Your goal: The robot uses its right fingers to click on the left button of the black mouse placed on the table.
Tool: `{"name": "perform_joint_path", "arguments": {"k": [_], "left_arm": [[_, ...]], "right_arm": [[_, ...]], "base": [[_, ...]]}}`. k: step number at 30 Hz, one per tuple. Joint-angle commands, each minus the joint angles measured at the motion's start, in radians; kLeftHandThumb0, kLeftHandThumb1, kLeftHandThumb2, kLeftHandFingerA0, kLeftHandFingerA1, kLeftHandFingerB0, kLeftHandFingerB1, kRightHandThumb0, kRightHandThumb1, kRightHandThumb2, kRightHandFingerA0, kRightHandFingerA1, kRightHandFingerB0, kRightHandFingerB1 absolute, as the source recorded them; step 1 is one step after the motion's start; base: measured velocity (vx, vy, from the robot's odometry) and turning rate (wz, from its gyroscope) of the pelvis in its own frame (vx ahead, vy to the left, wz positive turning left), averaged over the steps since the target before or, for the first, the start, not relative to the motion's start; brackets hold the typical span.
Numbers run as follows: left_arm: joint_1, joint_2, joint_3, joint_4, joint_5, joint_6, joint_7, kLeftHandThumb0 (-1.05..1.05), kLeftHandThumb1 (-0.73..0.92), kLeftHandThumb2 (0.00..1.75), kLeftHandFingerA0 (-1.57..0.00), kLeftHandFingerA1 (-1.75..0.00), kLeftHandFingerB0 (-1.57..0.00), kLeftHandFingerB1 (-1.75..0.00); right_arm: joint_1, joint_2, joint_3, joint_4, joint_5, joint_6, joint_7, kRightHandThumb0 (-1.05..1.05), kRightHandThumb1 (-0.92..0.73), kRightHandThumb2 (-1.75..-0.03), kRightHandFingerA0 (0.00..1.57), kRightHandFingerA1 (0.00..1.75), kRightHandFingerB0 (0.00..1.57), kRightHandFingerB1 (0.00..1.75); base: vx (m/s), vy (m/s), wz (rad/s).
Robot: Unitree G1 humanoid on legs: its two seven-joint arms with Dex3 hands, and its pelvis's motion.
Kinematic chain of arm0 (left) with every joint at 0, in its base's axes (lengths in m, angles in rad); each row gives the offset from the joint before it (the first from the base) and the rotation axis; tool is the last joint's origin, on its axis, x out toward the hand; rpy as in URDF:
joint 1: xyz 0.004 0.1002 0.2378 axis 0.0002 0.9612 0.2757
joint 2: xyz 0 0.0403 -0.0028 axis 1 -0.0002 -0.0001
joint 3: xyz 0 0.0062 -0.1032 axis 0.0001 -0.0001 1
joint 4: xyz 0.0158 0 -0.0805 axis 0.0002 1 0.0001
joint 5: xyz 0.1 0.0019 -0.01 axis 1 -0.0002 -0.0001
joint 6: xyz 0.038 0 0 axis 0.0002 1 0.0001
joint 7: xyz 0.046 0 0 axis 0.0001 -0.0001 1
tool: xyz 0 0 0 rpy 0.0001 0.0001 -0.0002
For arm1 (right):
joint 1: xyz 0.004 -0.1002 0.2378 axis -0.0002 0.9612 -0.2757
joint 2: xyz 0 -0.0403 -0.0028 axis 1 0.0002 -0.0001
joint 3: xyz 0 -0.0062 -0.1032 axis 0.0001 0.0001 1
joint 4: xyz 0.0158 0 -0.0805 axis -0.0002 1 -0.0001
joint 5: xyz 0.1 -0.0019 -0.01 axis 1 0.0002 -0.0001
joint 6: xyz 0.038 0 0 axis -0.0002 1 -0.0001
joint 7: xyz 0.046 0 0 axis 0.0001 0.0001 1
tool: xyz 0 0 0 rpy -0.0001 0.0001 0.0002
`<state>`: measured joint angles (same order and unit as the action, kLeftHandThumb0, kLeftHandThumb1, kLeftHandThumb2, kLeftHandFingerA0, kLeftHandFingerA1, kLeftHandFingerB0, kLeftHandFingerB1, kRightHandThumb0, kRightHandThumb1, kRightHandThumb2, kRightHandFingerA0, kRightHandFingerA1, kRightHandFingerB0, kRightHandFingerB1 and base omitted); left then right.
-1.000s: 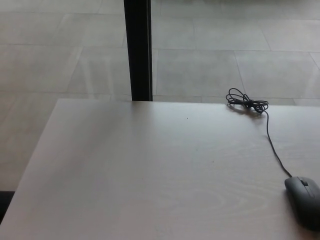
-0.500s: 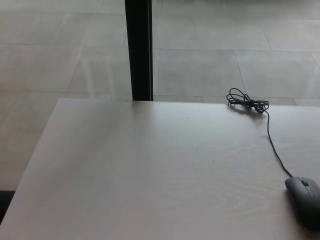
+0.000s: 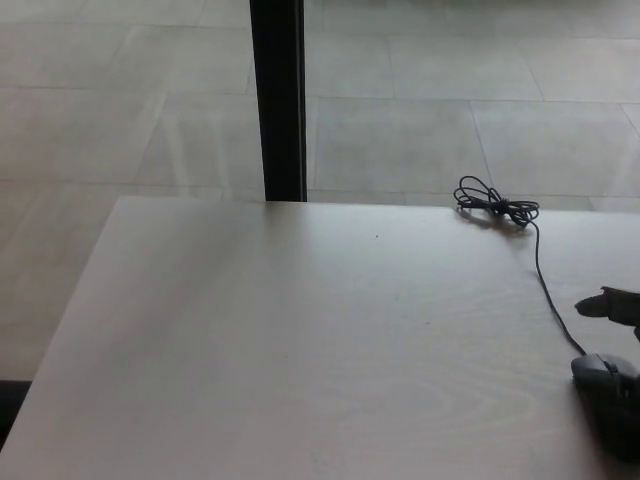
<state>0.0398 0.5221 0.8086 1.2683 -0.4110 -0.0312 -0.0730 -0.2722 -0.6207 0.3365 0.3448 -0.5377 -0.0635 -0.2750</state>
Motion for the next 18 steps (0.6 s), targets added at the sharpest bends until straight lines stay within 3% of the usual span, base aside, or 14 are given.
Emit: {"name": "perform_joint_path", "arguments": {"k": [1, 2, 4, 5, 6, 7, 8, 9, 10, 11, 13, 14, 17, 18], "left_arm": [[-0.002, 0.040, -0.001, -0.003, -0.020, -0.009, 0.018, -0.87, 0.92, 0.78, -0.65, -0.67, -0.37, -0.44], [-0.001, 0.040, 0.000, -0.004, -0.022, -0.008, 0.015, -0.83, 0.77, 1.14, -0.69, -0.75, -0.36, -0.54], [0.001, 0.041, -0.001, -0.005, -0.023, -0.008, 0.008, -0.83, 0.77, 1.14, -0.69, -0.75, -0.36, -0.54], [0.005, 0.038, -0.008, -0.008, -0.016, -0.022, 0.012, -0.88, 0.92, 0.76, -0.69, -0.69, -0.40, -0.44], [0.006, 0.039, -0.009, -0.007, -0.015, -0.022, 0.005, -0.83, 0.77, 1.14, -0.62, -0.73, -0.34, -0.54], [0.005, 0.040, -0.010, -0.003, -0.015, -0.022, 0.005, -0.84, 0.92, 0.76, -0.61, -0.65, -0.37, -0.44], [0.005, 0.040, -0.009, -0.003, -0.017, -0.018, 0.006, -0.83, 0.77, 1.14, -0.61, -0.70, -0.34, -0.54], [0.005, 0.040, -0.013, -0.002, -0.014, -0.021, 0.008, -0.85, 0.92, 0.76, -0.66, -0.63, -0.39, -0.42], [0.005, 0.041, -0.015, -0.004, -0.014, -0.017, 0.010, -0.82, 0.78, 1.14, -0.63, -0.70, -0.34, -0.53], [0.005, 0.041, -0.012, -0.005, -0.019, -0.014, 0.010, -0.84, 0.92, 0.77, -0.66, -0.64, -0.39, -0.42], [0.006, 0.042, -0.009, -0.009, -0.025, -0.014, 0.011, -0.81, 0.77, 1.15, -0.63, -0.72, -0.35, -0.55], [0.007, 0.042, -0.009, -0.008, -0.025, -0.016, 0.009, -0.84, 0.92, 0.77, -0.72, -0.68, -0.39, -0.42], [0.011, 0.043, -0.009, -0.004, -0.027, -0.023, -0.006, -0.87, 0.92, 0.78, -0.65, -0.69, -0.39, -0.46], [0.010, 0.043, -0.007, -0.004, -0.028, -0.022, 0.000, -0.83, 0.77, 1.14, -0.63, -0.73, -0.35, -0.55]], "right_arm": [[-0.020, -0.065, 0.076, 0.066, -0.184, -0.047, -0.026, -0.69, -0.71, -0.61, 1.03, 1.56, 0.55, 0.38], [-0.026, -0.072, 0.087, 0.069, -0.198, -0.046, -0.019, -0.70, -0.69, -0.67, 0.93, 1.64, 0.52, 0.39], [-0.034, -0.082, 0.102, 0.075, -0.217, -0.044, -0.013, -0.70, -0.69, -0.67, 0.93, 1.64, 0.52, 0.39], [-0.036, -0.082, 0.105, 0.078, -0.223, -0.047, -0.025, -0.69, -0.68, -0.67, 0.89, 1.70, 0.53, 0.39], [-0.041, -0.088, 0.115, 0.083, -0.236, -0.054, -0.026, -0.65, -0.69, -0.60, 0.94, 1.51, 0.54, 0.38], [-0.040, -0.088, 0.112, 0.092, -0.233, -0.075, -0.053, -0.66, -0.51, -0.84, 1.07, 1.36, 0.50, 0.51], [-0.039, -0.094, 0.112, 0.083, -0.237, -0.068, -0.038, -0.62, -0.53, -0.92, 1.06, 1.17, 0.48, 0.53], [-0.042, -0.095, 0.112, 0.083, -0.239, -0.064, -0.028, -0.52, -0.62, -0.60, 0.99, 1.29, 0.55, 0.37], [-0.046, -0.097, 0.111, 0.087, -0.246, -0.068, -0.036, -0.45, -0.59, -0.60, 0.98, 1.41, 0.57, 0.39], [-0.049, -0.098, 0.109, 0.091, -0.249, -0.072, -0.039, -0.42, -0.58, -0.60, 0.95, 1.44, 0.56, 0.40], [-0.057, -0.098, 0.106, 0.099, -0.252, -0.082, -0.034, -0.40, -0.60, -0.58, 0.95, 1.49, 0.56, 0.39], [-0.056, -0.097, 0.100, 0.098, -0.248, -0.083, -0.028, -0.39, -0.62, -0.58, 0.92, 1.48, 0.56, 0.39], [-0.060, -0.101, 0.089, 0.097, -0.250, -0.090, -0.020, -0.41, -0.64, -0.63, 0.90, 1.47, 0.54, 0.40], [-0.059, -0.099, 0.085, 0.100, -0.248, -0.096, -0.025, -0.42, -0.64, -0.62, 0.91, 1.46, 0.55, 0.40]], "base": [[0.00, 0.000, 0.00], [0.00, 0.000, 0.00], [0.00, 0.000, 0.00], [0.00, 0.000, 0.00], [0.00, 0.000, 0.00], [0.00, 0.000, 0.00], [0.00, 0.000, 0.00], [0.00, 0.000, 0.00], [0.00, 0.000, 0.00], [0.00, 0.000, 0.00], [0.00, 0.000, 0.00], [0.00, 0.000, 0.00], [0.00, 0.000, 0.00], [0.00, 0.000, 0.00]]}}
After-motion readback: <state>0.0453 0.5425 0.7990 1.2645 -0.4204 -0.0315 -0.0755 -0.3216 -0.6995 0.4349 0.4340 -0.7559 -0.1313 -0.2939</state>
